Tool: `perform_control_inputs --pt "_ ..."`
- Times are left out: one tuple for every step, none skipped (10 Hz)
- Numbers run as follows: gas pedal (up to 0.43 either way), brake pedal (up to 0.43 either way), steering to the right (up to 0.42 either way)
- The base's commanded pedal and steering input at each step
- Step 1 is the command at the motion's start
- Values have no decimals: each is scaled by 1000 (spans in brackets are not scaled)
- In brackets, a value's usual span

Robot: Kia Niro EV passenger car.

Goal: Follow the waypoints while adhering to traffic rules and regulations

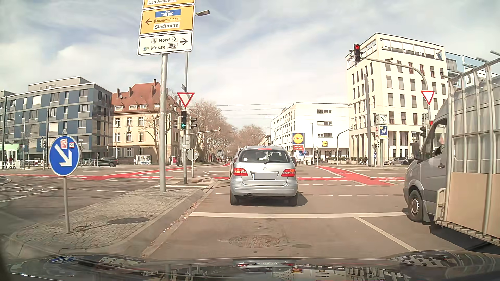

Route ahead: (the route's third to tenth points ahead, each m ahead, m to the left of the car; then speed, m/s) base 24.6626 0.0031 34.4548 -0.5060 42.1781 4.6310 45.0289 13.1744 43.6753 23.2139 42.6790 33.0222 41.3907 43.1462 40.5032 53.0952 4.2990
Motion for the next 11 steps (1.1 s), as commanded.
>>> perform_control_inputs --pt "118 0 -8" --pt "118 0 -8" --pt "118 0 -9" --pt "118 0 -13" --pt "118 0 -16" --pt "98 0 -16" --pt "39 0 -15" --pt "0 0 -16" --pt "0 0 -16" --pt "0 0 -16" --pt "0 0 -16"
